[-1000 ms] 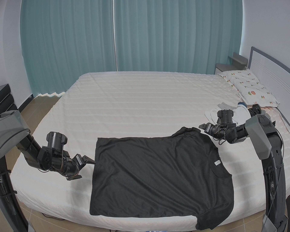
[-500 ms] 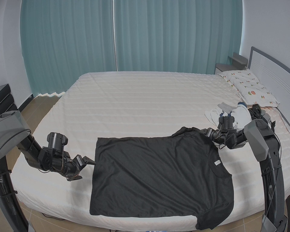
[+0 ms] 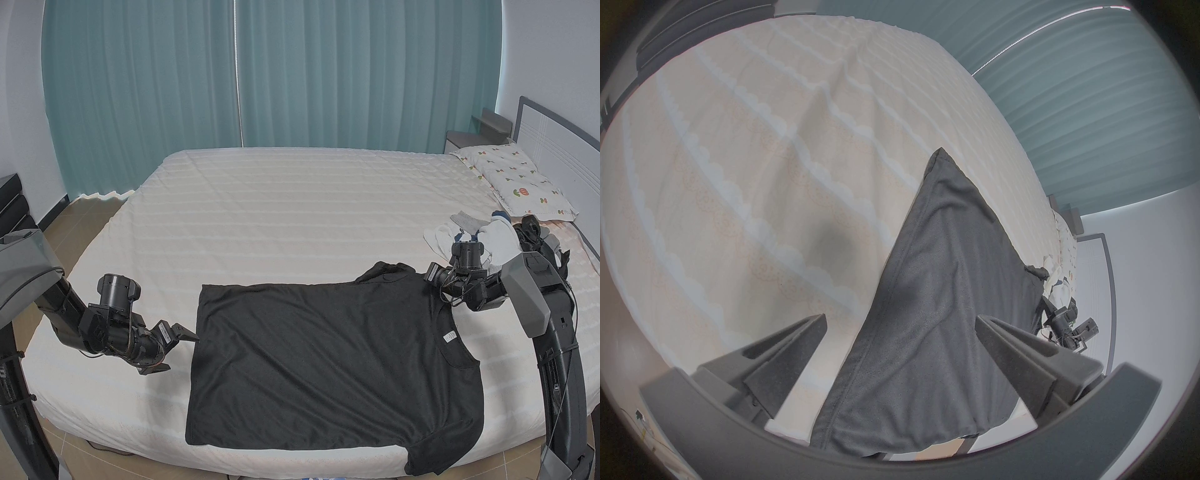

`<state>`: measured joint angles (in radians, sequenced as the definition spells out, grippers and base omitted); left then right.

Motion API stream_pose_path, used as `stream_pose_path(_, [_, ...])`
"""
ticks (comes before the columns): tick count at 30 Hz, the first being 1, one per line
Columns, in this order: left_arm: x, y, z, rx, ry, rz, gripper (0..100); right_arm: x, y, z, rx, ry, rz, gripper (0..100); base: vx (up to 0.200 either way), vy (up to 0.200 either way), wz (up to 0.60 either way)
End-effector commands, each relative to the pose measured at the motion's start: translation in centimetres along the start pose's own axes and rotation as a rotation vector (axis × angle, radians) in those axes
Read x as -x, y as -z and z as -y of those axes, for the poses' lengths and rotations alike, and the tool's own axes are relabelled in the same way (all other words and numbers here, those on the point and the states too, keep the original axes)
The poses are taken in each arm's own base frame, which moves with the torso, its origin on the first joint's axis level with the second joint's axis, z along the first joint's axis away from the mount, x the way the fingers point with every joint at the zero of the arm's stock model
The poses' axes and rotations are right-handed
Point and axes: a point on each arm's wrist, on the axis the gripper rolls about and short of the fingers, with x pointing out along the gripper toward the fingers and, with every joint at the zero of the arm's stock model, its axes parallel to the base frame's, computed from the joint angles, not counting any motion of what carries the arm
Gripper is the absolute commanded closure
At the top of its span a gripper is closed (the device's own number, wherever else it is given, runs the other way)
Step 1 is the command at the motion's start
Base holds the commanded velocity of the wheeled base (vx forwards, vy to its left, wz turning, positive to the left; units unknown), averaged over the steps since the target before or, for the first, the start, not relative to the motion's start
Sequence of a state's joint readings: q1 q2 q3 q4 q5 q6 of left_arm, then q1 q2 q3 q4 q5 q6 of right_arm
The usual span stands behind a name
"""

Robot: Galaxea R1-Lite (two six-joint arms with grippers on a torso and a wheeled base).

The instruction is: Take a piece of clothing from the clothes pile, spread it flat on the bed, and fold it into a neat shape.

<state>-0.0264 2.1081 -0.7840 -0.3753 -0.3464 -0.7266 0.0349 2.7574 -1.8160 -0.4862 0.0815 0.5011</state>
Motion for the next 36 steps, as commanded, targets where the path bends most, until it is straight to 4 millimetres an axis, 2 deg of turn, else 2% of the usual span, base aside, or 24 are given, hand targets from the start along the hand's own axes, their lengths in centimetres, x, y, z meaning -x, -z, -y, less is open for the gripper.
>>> stream_pose_path(1, [0.0, 0.0, 0.0, 0.001, 0.000, -0.001, 0, 1.4, -2.0, -1.0, -0.021, -0.027, 0.053, 100, 0.000, 0.000, 0.00])
stream_pose_path(4, [0.0, 0.0, 0.0, 0.001, 0.000, -0.001, 0, 3.0, -4.0, -2.0, -0.045, -0.074, 0.131, 100, 0.000, 0.000, 0.00])
stream_pose_path(6, [0.0, 0.0, 0.0, 0.001, 0.000, -0.001, 0, 3.6, -4.3, -1.9, -0.048, -0.084, 0.139, 100, 0.000, 0.000, 0.00])
stream_pose_path(8, [0.0, 0.0, 0.0, 0.000, 0.001, 0.000, 0, 3.3, -3.1, -1.0, -0.039, -0.054, 0.094, 100, 0.000, 0.000, 0.00])
stream_pose_path(10, [0.0, 0.0, 0.0, 0.000, 0.001, 0.000, 0, 2.7, -0.9, 0.1, -0.005, -0.023, 0.033, 100, 0.000, 0.000, 0.00])
stream_pose_path(11, [0.0, 0.0, 0.0, 0.001, 0.000, -0.001, 0, 2.7, -0.7, 0.2, -0.002, -0.021, 0.029, 100, 0.000, 0.000, 0.00])
stream_pose_path(13, [0.0, 0.0, 0.0, 0.001, 0.000, -0.001, 0, 1.5, 1.7, 1.4, 0.035, 0.009, -0.013, 100, 0.000, 0.000, 0.00])
stream_pose_path(16, [0.0, 0.0, 0.0, 0.000, 0.001, 0.000, 0, 1.0, 2.1, 1.8, 0.036, 0.016, -0.015, 100, 0.000, 0.000, 0.00])
stream_pose_path(23, [-0.1, 0.0, 0.0, 0.001, 0.000, -0.001, 0, 1.0, 1.5, 2.1, 0.034, 0.032, 0.012, 100, 0.000, 0.000, 0.00])
stream_pose_path(24, [-0.1, 0.0, 0.0, 0.001, 0.000, -0.001, 0, 1.0, 1.5, 2.1, 0.035, 0.033, 0.011, 0, 0.000, 0.000, 0.00])
stream_pose_path(27, [-0.1, 0.0, -0.1, -0.002, -0.001, -0.002, 0, 1.4, 1.1, 1.9, 0.035, 0.024, 0.032, 0, 0.000, 0.000, 0.00])
stream_pose_path(31, [0.0, 0.2, -0.2, -0.007, -0.005, -0.008, 0, 2.9, 0.0, 1.2, 0.028, 0.015, 0.045, 0, 0.000, 0.000, 0.00])
stream_pose_path(32, [0.0, 0.2, -0.2, -0.007, -0.005, -0.008, 0, 4.4, -0.4, 0.9, 0.023, 0.017, 0.028, 0, 0.000, 0.000, 0.00])
stream_pose_path(36, [0.2, 0.3, -0.1, -0.009, -0.001, -0.008, 0, 7.2, -0.3, 0.6, 0.017, 0.016, 0.026, 0, -0.050, 0.000, 0.00])
